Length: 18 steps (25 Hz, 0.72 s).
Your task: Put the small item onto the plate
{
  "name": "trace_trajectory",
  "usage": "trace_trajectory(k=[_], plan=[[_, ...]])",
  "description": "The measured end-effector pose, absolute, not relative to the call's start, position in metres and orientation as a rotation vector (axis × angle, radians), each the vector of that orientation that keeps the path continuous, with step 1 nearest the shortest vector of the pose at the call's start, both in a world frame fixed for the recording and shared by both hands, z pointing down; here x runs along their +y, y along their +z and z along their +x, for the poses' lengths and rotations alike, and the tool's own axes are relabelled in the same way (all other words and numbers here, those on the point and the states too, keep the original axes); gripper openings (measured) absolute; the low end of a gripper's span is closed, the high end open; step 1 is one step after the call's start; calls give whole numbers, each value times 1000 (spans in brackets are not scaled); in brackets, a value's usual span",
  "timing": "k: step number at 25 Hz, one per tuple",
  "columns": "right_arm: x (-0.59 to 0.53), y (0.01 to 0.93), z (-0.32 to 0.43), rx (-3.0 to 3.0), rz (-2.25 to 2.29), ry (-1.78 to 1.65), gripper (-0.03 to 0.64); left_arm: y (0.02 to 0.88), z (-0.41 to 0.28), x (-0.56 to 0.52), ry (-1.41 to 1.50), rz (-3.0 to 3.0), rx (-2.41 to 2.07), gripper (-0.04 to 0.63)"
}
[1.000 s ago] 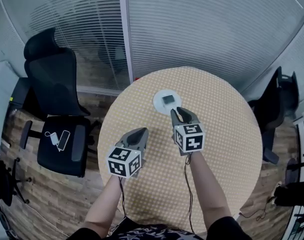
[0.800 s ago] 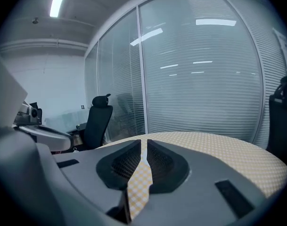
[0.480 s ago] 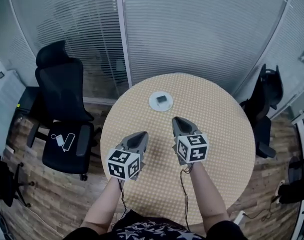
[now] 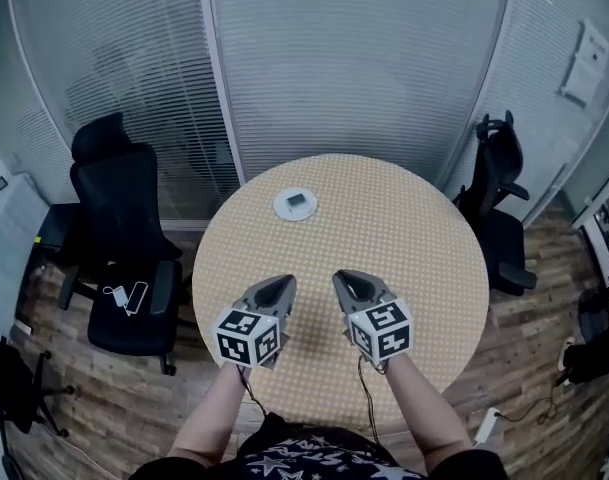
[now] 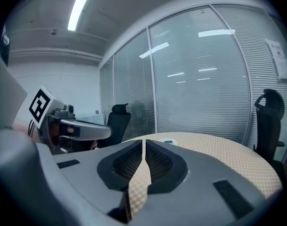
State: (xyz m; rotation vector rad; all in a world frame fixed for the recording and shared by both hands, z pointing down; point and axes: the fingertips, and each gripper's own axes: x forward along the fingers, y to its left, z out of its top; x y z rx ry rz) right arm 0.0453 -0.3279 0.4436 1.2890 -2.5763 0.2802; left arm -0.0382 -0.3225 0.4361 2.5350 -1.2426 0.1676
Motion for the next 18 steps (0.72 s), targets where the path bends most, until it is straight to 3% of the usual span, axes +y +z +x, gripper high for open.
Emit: trace_trajectory(k=[9,18], plan=[[-238,440,90,-2649,1282,311,40,420,22,-250,159,2572,-1248,8],[-195,447,137,-2721,1314,451,40,444,17,-171,235,2463,-1347,8]])
